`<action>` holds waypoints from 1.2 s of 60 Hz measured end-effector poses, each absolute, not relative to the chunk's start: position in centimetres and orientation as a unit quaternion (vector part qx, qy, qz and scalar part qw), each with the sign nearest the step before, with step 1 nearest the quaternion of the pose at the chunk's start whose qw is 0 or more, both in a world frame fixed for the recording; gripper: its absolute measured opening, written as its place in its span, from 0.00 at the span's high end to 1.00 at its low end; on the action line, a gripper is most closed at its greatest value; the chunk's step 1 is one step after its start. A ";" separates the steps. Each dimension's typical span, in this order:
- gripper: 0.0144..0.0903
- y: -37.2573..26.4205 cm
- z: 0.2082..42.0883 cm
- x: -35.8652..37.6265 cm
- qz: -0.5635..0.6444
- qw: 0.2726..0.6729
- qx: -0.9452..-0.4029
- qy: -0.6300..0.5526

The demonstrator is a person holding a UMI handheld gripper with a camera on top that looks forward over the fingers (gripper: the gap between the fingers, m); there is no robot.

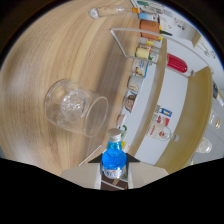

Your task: Make me a cup of Mount Fuji.

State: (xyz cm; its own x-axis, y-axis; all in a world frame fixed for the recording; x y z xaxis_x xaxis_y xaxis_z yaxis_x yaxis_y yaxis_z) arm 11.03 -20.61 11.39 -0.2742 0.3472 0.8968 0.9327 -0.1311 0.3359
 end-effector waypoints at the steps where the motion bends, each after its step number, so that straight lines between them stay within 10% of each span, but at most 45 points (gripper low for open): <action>1: 0.72 -20.6 11.5 11.1 -0.526 0.280 -0.540 -0.595; 29: 0.71 -22.2 22.2 14.9 -0.109 0.619 -0.760 -0.168; 53: 0.72 -22.2 5.8 25.5 0.002 0.508 -0.861 -0.009; 72: 0.71 -22.7 2.0 26.2 0.031 0.465 -0.885 0.001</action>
